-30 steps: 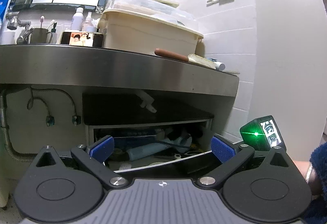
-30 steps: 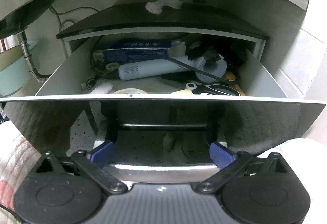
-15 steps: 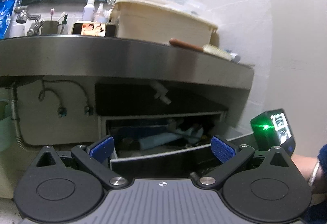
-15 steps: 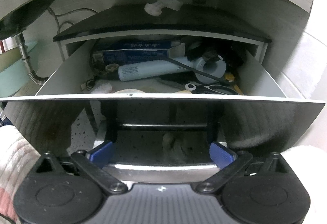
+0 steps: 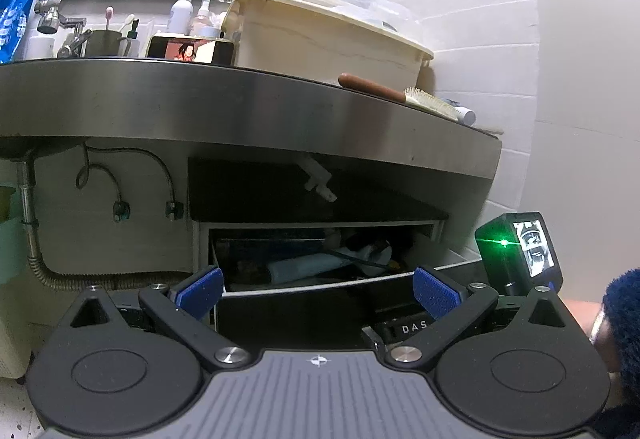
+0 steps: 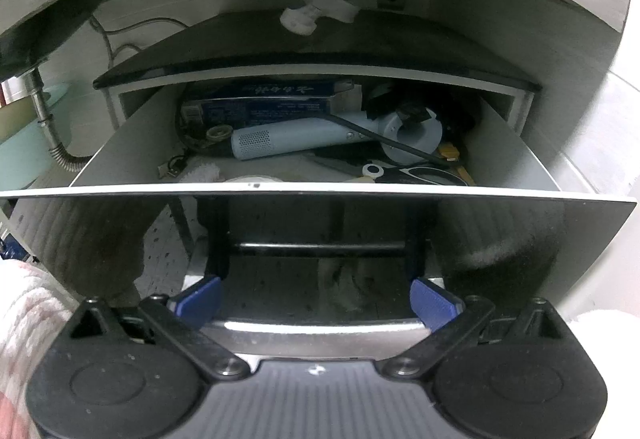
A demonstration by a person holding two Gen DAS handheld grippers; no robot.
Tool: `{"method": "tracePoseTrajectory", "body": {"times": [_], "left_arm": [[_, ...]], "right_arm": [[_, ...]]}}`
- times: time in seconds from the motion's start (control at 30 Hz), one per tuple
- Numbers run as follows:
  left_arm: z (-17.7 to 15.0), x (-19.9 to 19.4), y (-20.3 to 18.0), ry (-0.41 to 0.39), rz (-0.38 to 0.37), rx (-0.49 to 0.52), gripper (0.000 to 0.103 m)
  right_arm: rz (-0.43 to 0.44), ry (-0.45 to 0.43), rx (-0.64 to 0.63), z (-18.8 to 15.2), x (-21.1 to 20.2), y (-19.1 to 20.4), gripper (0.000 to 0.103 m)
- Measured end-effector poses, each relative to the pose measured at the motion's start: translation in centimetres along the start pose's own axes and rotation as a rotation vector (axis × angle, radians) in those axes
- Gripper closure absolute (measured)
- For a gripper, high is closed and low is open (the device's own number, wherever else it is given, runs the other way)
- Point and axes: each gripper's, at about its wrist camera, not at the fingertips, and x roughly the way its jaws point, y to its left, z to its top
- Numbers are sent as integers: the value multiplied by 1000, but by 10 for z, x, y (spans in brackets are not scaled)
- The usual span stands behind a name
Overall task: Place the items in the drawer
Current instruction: 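Push the black drawer closed with the right gripper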
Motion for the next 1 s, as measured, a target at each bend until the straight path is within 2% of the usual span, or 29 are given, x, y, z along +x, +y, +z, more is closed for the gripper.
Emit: {"method": "tracePoseTrajectory", "body": {"times": [1.0], "left_arm": [[1, 6, 2, 25, 10, -11, 1]], "right_arm": [[-3, -1, 2, -2, -7, 4, 2]]}}
